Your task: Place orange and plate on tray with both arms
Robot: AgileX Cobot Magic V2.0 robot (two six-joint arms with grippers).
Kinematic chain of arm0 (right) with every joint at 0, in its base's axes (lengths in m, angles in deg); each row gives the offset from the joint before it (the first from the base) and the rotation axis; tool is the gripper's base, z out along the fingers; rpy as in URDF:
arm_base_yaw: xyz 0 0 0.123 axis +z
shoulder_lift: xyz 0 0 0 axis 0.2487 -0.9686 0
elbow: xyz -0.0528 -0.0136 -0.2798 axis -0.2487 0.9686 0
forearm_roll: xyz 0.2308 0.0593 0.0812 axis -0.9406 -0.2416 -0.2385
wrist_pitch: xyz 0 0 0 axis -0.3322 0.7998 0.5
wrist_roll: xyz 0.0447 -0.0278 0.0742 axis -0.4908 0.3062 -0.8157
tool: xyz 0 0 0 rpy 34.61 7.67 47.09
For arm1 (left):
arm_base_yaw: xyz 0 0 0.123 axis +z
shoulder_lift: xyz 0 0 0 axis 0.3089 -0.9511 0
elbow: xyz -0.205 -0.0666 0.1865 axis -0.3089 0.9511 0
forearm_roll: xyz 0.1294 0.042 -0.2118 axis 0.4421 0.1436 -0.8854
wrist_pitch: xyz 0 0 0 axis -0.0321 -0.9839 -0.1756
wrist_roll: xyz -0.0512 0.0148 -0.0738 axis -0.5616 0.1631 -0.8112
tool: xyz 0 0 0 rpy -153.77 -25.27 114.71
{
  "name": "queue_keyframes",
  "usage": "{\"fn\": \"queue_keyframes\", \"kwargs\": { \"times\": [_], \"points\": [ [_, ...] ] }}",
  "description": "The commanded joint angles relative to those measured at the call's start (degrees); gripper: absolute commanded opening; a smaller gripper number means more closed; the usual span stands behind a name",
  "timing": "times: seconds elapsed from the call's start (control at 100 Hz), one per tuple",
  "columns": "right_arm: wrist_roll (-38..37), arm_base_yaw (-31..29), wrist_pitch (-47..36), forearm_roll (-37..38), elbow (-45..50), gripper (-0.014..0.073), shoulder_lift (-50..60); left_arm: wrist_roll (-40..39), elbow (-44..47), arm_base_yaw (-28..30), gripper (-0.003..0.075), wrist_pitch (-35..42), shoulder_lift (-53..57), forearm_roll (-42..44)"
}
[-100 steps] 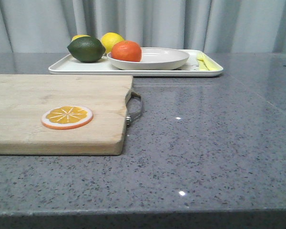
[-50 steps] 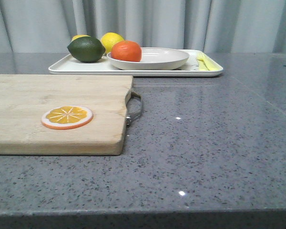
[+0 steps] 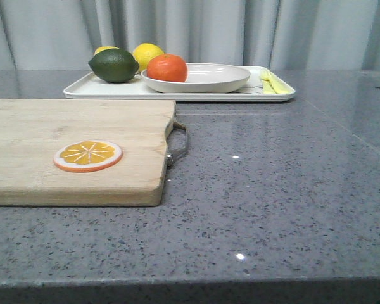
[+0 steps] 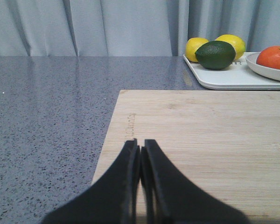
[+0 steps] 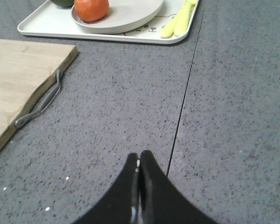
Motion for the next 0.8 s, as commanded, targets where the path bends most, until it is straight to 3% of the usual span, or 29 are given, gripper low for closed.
{"fn": "queue_keyframes", "kwargs": {
  "times": [0.0, 0.31, 0.53, 0.79],
  "points": [
    [0.4, -1.4, -9.6, 1.6, 0.9, -0.0068, 0.8, 0.1, 1.3, 0.1, -0.0019, 4.3, 1.8, 0.0],
    [0.4, -8.7, -34.6, 10.2, 14.4, -0.0068, 10.4, 0.1, 1.3, 0.1, -0.0019, 4.3, 1.8, 0.0],
    [0.4, -16.0, -34.5, 11.9, 19.2, -0.0068, 15.0, 0.1, 1.3, 0.1, -0.0019, 4.3, 1.8, 0.0],
    [0.4, -20.1, -34.5, 12.6, 24.2, -0.0068, 20.4, 0.1, 1.3, 0.1, -0.0019, 4.3, 1.8, 0.0]
  ]
}}
